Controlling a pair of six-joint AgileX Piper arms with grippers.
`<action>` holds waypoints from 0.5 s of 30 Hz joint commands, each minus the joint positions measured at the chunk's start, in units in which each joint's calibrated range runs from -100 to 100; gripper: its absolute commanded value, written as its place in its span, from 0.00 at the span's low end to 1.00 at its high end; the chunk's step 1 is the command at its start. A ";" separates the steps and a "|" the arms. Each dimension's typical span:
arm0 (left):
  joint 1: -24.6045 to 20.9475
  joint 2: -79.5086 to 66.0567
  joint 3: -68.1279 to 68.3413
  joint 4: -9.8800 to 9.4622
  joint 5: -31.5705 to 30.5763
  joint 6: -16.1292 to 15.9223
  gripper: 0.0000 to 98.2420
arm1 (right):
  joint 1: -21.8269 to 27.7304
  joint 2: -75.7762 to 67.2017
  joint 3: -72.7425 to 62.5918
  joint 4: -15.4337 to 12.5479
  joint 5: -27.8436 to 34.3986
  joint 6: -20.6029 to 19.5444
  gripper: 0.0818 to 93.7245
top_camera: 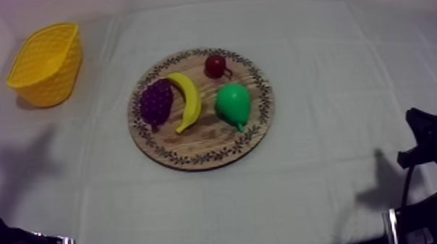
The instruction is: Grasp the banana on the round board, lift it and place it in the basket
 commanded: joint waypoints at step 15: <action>13.58 25.88 -1.13 -0.23 0.82 10.48 0.01 | 0.01 -0.03 0.02 0.00 -0.04 0.00 0.00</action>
